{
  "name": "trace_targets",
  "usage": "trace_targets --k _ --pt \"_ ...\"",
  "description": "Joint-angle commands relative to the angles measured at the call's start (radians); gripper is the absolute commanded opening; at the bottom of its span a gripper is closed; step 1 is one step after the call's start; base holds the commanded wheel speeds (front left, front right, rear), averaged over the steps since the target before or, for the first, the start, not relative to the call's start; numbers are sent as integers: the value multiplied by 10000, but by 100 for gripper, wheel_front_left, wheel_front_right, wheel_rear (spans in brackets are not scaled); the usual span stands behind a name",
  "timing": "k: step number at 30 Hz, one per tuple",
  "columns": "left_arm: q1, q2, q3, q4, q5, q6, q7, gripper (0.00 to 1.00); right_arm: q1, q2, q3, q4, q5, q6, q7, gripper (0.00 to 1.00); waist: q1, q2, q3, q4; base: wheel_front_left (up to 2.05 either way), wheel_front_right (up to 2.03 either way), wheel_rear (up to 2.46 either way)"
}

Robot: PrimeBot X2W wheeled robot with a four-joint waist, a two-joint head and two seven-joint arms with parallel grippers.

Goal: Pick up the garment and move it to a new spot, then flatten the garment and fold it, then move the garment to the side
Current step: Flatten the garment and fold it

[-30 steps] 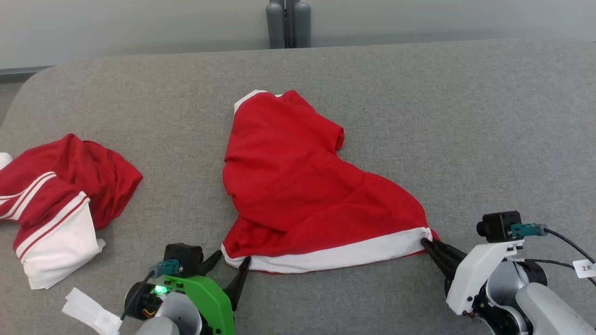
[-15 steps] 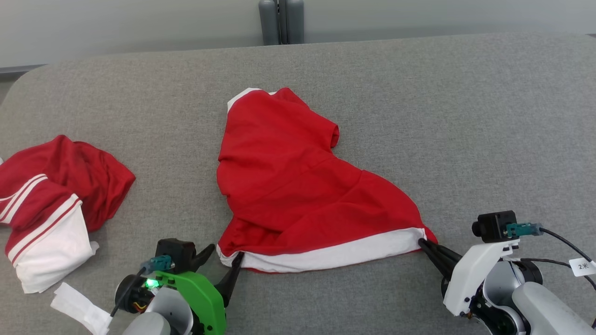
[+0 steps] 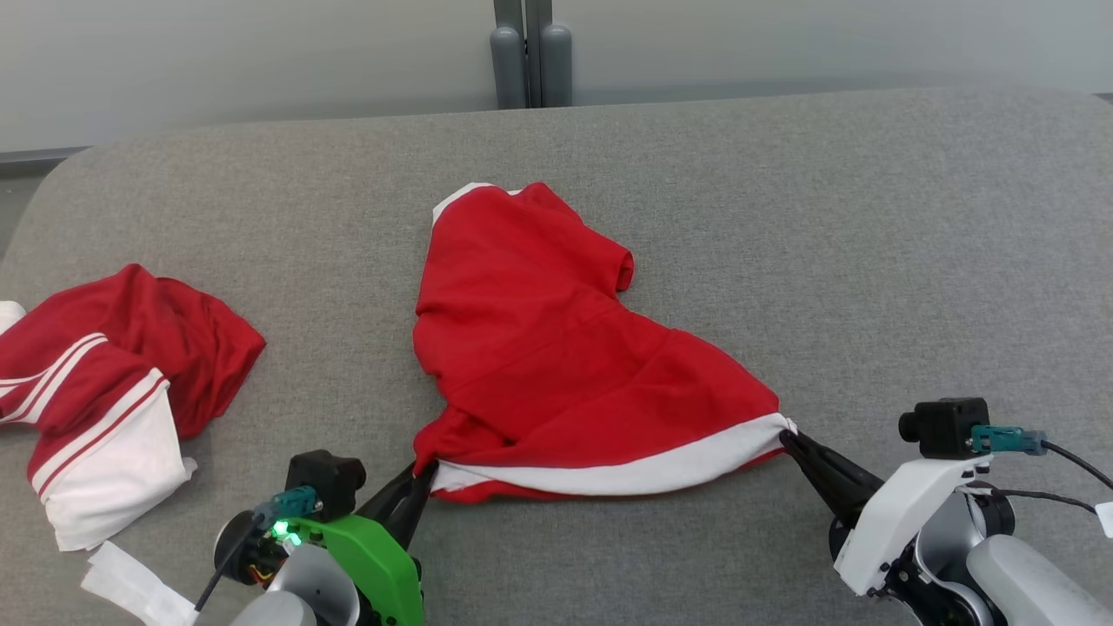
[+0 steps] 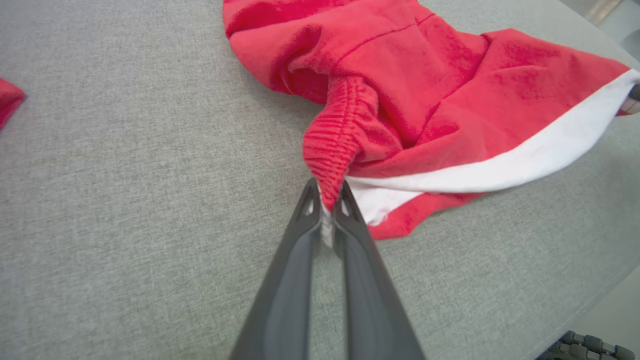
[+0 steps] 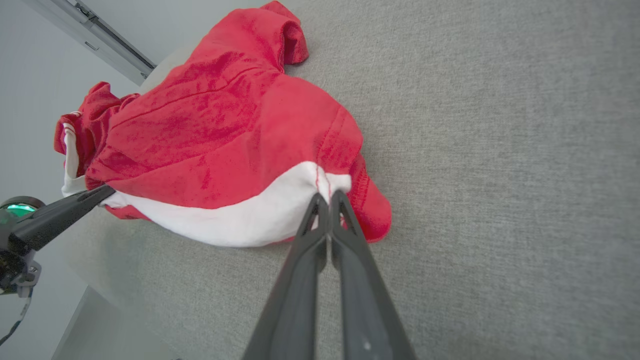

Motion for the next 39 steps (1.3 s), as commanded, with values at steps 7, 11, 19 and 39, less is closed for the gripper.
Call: trace_targets --k 7,11,19,39 --pt "-510 427 287 -1370 -165 120 127 0 -314 -472 -121 -976 404 4 -599 0 0 0 251 -33 0 0 0" --pt "-1821 653 438 -1655 -213 34 610 0 -1377 -648 -152 -1234 524 4 -703 0 0 0 1016 -67 0 0 0" --pt "-6014 456 394 -389 -1058 -103 1270 0 -4994 -877 -55 -941 1820 4 -697 0 0 0 2906 -141 0 0 0" --pt "-14822 593 124 3611 -2238 -82 519 0 -13855 -1245 1232 2013 3035 3 -3039 0 0 0 5409 -542 0 0 0"
